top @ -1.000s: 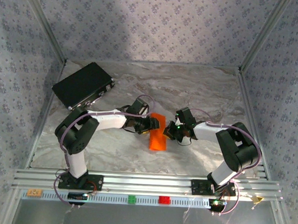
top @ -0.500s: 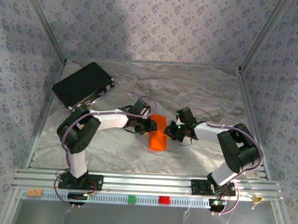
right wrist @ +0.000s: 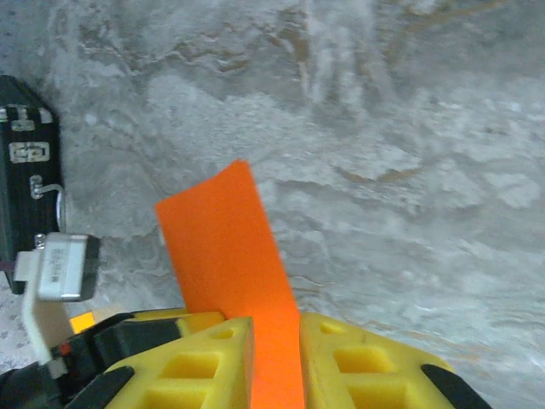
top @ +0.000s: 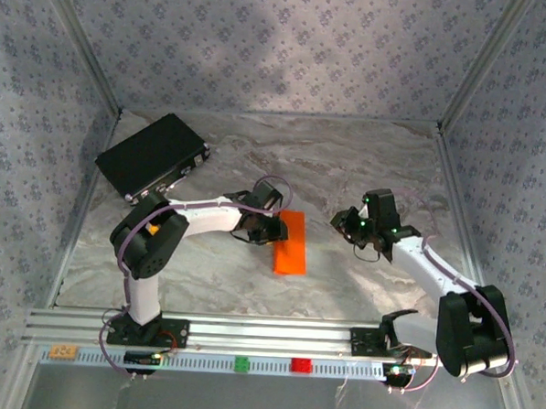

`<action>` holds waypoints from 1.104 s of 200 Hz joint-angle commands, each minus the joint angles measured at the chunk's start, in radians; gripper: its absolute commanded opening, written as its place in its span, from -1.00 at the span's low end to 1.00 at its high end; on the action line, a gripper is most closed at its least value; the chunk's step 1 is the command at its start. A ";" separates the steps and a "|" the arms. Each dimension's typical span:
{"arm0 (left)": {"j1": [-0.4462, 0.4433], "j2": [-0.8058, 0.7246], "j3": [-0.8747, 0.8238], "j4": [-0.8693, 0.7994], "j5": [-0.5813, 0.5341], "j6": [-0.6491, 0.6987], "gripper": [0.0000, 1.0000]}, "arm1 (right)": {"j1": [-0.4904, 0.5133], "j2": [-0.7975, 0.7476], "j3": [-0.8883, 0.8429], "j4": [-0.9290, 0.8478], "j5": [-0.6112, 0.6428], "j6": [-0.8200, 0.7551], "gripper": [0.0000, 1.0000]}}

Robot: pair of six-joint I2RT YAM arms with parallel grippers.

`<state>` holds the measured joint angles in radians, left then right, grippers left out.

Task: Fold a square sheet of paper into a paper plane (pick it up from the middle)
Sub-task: Hold the square sheet of paper at the center of the table.

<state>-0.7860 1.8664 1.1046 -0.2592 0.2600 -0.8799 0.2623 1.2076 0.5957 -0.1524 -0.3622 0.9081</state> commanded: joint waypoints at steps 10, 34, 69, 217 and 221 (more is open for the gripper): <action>-0.001 0.000 0.010 -0.077 -0.071 0.016 -0.23 | -0.012 -0.001 -0.039 -0.031 -0.014 -0.003 -0.55; -0.001 0.014 0.030 -0.097 -0.064 0.047 -0.21 | -0.012 0.006 -0.039 -0.024 -0.021 -0.004 -0.55; -0.001 0.052 0.083 -0.190 -0.081 0.098 -0.22 | -0.012 0.003 -0.040 -0.023 -0.021 -0.003 -0.54; -0.001 0.103 0.138 -0.254 -0.096 0.157 -0.26 | -0.011 0.009 -0.051 -0.014 -0.027 -0.003 -0.52; 0.000 0.106 0.139 -0.256 -0.098 0.159 -0.26 | -0.011 0.010 -0.050 -0.013 -0.027 -0.004 -0.52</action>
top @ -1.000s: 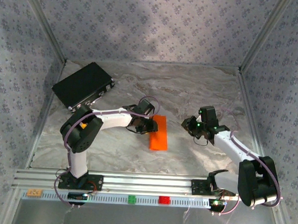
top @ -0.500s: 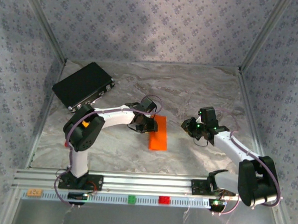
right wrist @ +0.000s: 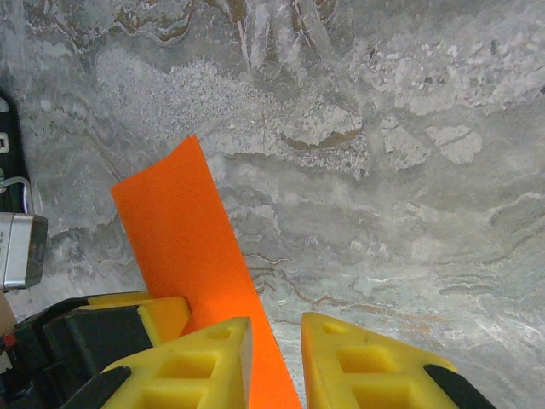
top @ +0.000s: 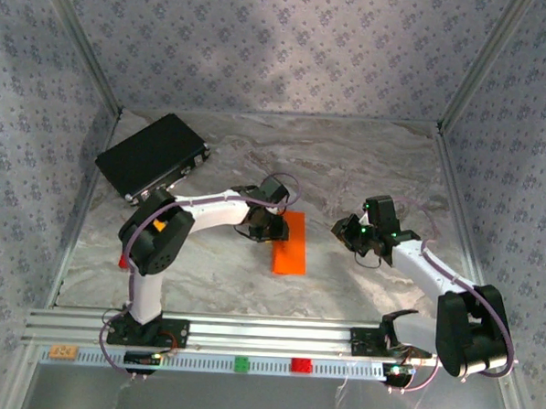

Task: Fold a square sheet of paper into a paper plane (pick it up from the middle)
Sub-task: Hold the square sheet of paper at the center of the table.

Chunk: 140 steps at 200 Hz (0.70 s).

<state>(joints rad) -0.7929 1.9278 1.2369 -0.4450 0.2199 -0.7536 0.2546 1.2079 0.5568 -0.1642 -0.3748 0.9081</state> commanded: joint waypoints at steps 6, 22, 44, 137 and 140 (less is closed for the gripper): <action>0.006 0.047 0.009 -0.073 -0.060 0.032 -0.26 | -0.004 0.010 -0.011 0.001 -0.016 -0.002 -0.52; 0.006 0.055 0.018 -0.081 -0.066 0.030 -0.24 | -0.004 0.012 -0.011 0.005 -0.021 -0.004 -0.52; 0.006 0.061 0.022 -0.081 -0.067 0.032 -0.21 | -0.003 0.014 -0.011 0.010 -0.023 -0.007 -0.52; 0.004 0.068 0.022 -0.075 -0.070 0.022 -0.20 | 0.007 0.047 -0.007 0.032 -0.045 -0.010 -0.52; 0.004 0.068 0.022 -0.075 -0.070 0.019 -0.20 | 0.008 0.048 -0.006 0.032 -0.046 -0.009 -0.52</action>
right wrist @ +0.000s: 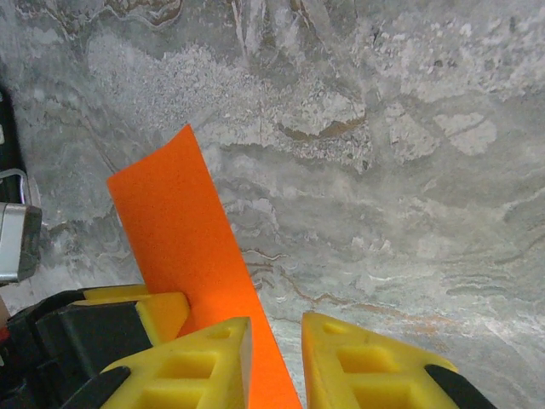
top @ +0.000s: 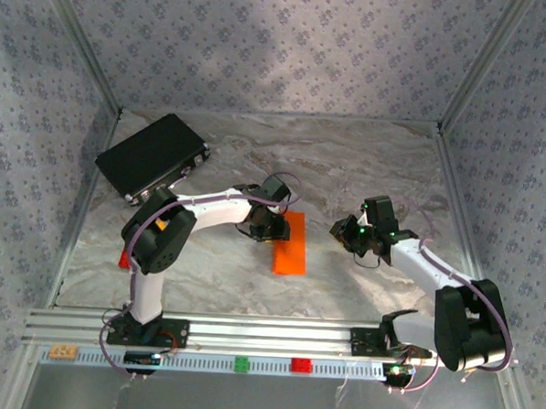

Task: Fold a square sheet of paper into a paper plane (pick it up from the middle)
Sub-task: Hold the square sheet of paper at the center of the table.

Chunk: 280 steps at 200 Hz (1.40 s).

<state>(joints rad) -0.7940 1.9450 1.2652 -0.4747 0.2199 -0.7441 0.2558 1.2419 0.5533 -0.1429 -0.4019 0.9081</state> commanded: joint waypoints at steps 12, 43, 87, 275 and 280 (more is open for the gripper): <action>0.006 0.049 -0.006 -0.043 -0.070 0.007 -0.20 | 0.007 0.019 -0.001 0.011 -0.019 -0.009 -0.52; 0.003 0.049 -0.004 -0.048 -0.077 0.007 -0.22 | 0.011 0.025 0.003 0.014 -0.023 -0.011 -0.52; 0.003 0.043 -0.003 -0.043 -0.077 0.011 -0.32 | 0.013 0.028 0.004 0.014 -0.020 -0.012 -0.52; 0.002 0.077 0.028 -0.071 -0.086 0.032 -0.19 | 0.019 0.032 0.005 0.016 -0.018 -0.011 -0.52; 0.002 0.075 0.028 -0.070 -0.087 0.034 -0.20 | 0.019 0.033 0.005 0.016 -0.018 -0.011 -0.52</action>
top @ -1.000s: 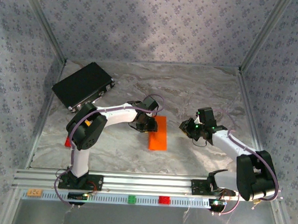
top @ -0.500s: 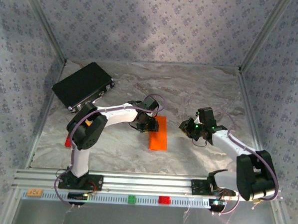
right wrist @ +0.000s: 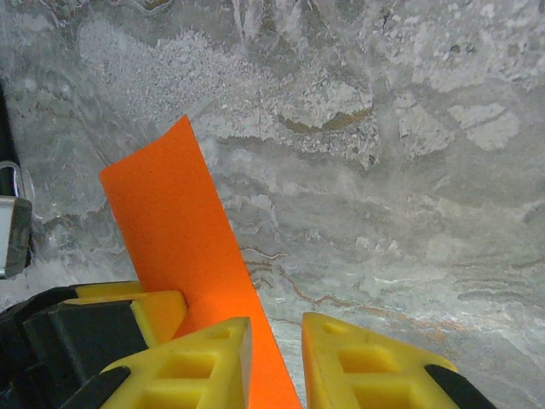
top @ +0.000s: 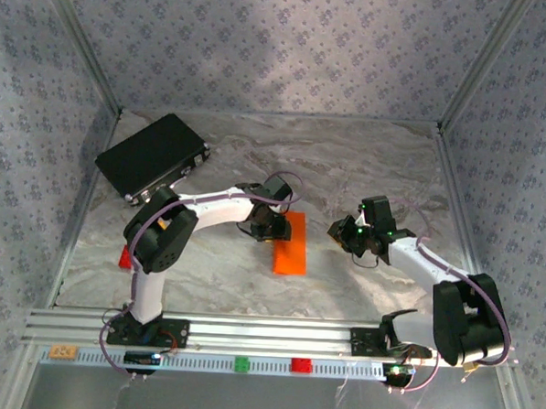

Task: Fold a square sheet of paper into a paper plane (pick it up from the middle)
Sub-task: Hold the square sheet of paper at the center of the table.

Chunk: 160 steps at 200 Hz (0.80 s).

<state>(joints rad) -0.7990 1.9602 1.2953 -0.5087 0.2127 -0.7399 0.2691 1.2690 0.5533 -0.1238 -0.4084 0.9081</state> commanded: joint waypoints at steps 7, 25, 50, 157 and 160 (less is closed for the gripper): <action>0.007 0.060 -0.003 -0.037 -0.081 0.028 -0.20 | 0.007 0.005 0.004 -0.004 -0.012 -0.012 -0.52; 0.007 0.060 -0.002 -0.040 -0.084 0.029 -0.22 | 0.008 0.007 0.005 -0.003 -0.013 -0.011 -0.52; 0.007 0.060 -0.002 -0.040 -0.083 0.031 -0.20 | 0.007 0.006 0.005 -0.003 -0.012 -0.010 -0.52; 0.006 0.058 -0.002 -0.045 -0.091 0.035 -0.16 | 0.010 0.007 0.005 -0.002 -0.010 -0.010 -0.52; 0.006 0.057 -0.002 -0.045 -0.091 0.036 -0.15 | 0.010 0.007 0.005 -0.002 -0.010 -0.009 -0.52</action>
<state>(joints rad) -0.7990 1.9648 1.3018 -0.5194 0.2089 -0.7250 0.2737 1.2690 0.5533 -0.1238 -0.4080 0.9081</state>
